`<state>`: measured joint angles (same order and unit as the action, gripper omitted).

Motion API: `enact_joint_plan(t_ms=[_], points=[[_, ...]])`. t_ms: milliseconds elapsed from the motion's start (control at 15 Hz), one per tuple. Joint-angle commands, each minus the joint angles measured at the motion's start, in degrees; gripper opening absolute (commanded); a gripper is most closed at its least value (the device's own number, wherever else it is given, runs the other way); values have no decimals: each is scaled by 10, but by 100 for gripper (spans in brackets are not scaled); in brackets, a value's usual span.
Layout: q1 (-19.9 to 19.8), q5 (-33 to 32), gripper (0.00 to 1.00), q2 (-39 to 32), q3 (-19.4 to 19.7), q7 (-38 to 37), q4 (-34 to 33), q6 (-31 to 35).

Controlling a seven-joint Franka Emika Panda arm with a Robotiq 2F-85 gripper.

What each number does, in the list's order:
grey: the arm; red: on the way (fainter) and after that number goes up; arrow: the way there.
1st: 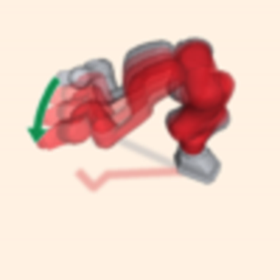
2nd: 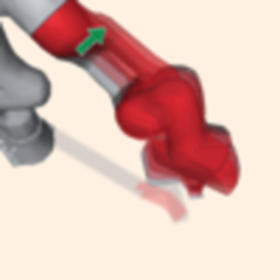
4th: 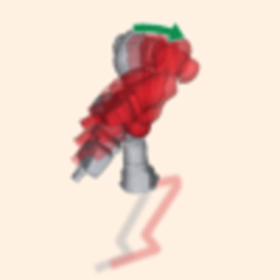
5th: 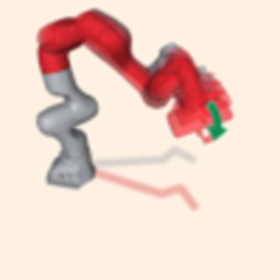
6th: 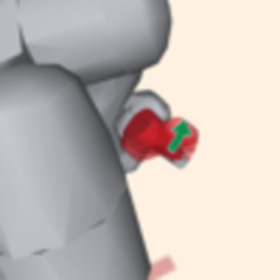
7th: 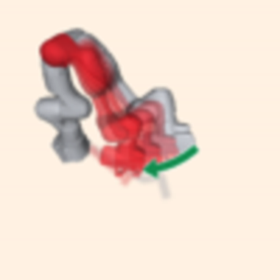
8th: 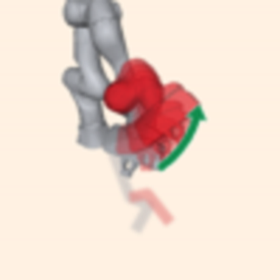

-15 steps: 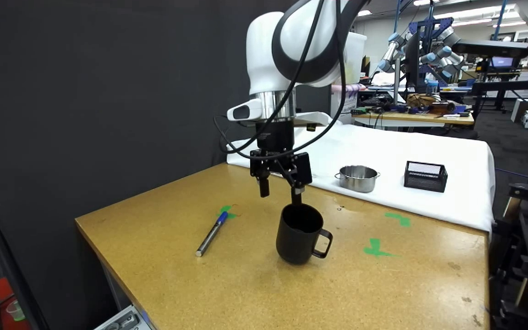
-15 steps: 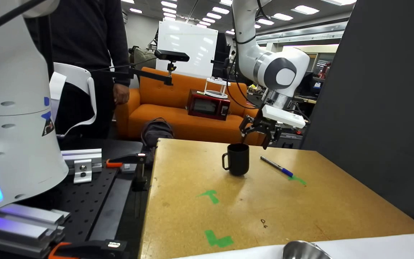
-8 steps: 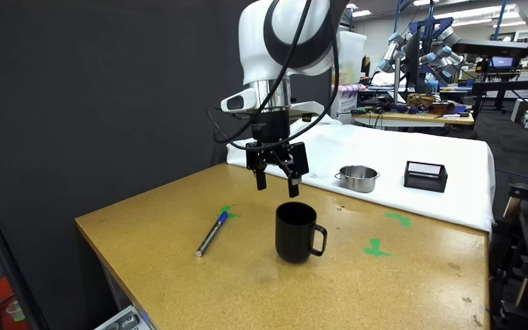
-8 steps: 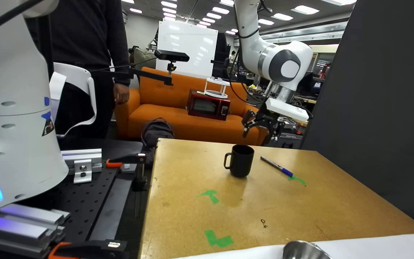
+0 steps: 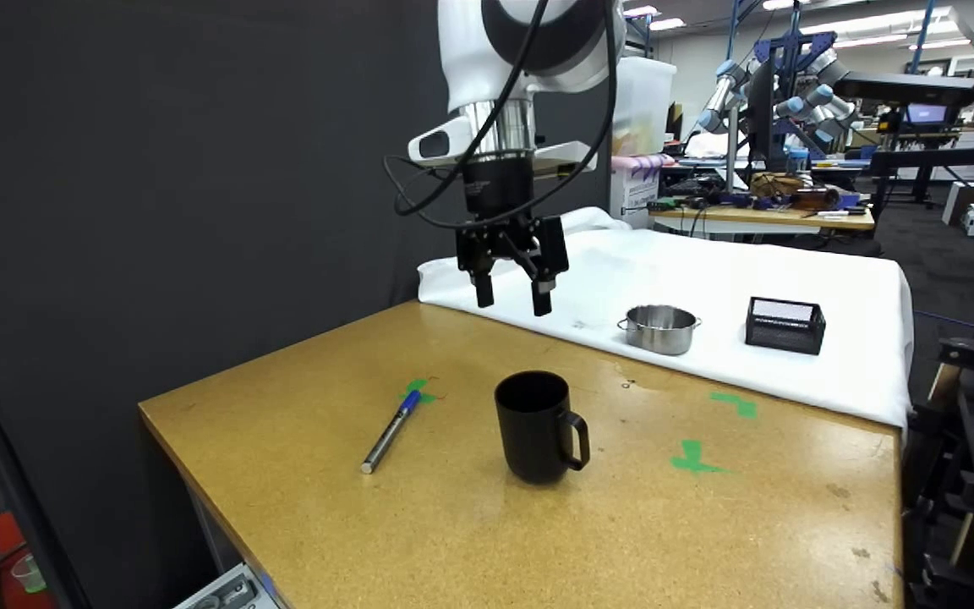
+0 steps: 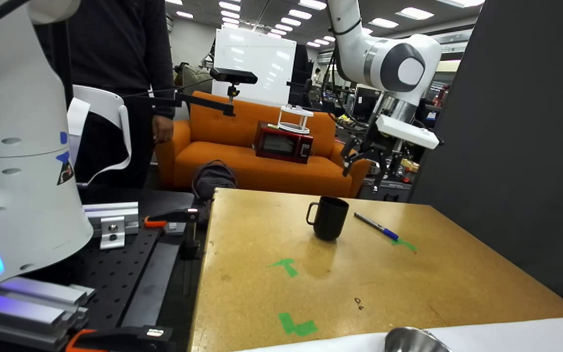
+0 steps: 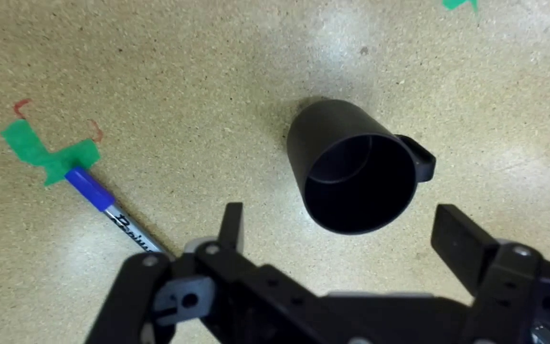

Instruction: Move the mug to the left

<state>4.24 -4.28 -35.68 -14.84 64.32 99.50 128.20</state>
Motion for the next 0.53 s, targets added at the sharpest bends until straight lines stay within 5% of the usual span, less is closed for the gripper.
enact_joint_plan(t_ms=[0, 467], points=[[5, -14, 100, 33, 20, -5, 9, -21], [10, -41, 100, 54, 46, -19, 9, -23]])
